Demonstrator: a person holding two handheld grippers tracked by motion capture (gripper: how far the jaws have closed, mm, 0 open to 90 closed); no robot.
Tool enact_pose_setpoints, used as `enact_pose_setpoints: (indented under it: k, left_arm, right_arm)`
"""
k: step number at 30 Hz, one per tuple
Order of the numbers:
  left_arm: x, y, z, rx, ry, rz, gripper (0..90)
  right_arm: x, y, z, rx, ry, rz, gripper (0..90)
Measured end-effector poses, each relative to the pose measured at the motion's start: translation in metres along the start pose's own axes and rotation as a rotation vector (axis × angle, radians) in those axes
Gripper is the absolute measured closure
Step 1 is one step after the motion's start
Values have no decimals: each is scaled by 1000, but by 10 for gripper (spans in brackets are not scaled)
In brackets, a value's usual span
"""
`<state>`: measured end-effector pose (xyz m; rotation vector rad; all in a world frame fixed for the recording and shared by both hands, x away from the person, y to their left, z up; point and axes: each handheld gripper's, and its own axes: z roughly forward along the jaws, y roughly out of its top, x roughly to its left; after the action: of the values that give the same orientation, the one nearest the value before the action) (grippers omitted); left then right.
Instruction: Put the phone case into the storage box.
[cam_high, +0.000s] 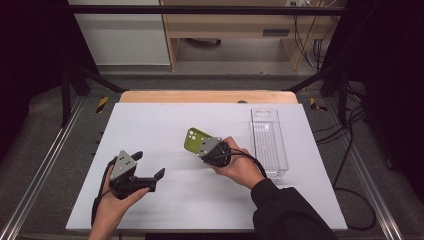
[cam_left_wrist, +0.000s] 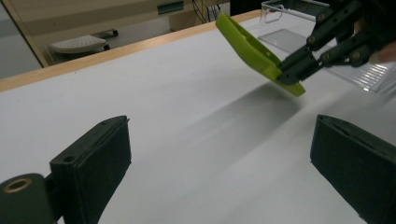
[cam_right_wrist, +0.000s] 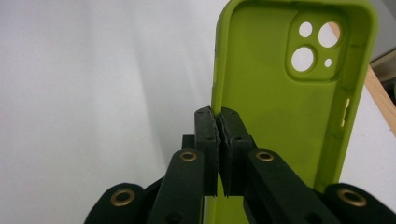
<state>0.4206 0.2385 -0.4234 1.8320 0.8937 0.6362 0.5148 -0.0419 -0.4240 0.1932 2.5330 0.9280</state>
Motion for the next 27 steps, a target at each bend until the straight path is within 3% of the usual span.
enact_pose_setpoints:
  k: [5, 8, 17, 27]
  left_arm:
    - [-2, -13, 4, -5, 16, -19, 45]
    - [-3, -18, 4, -32, 35, -31, 46]
    - [-2, -28, 1, -53, 77, -15, 43]
    - [6, -38, -7, -85, 134, -48, 42]
  right_arm:
    - [-7, 1, 0, -18, -14, 31, 876]
    - [-12, 2, -1, -48, -29, 83, 877]
    - [-31, 0, -12, -120, -99, 212, 878]
    - [-53, 7, -36, -262, -151, 346, 879]
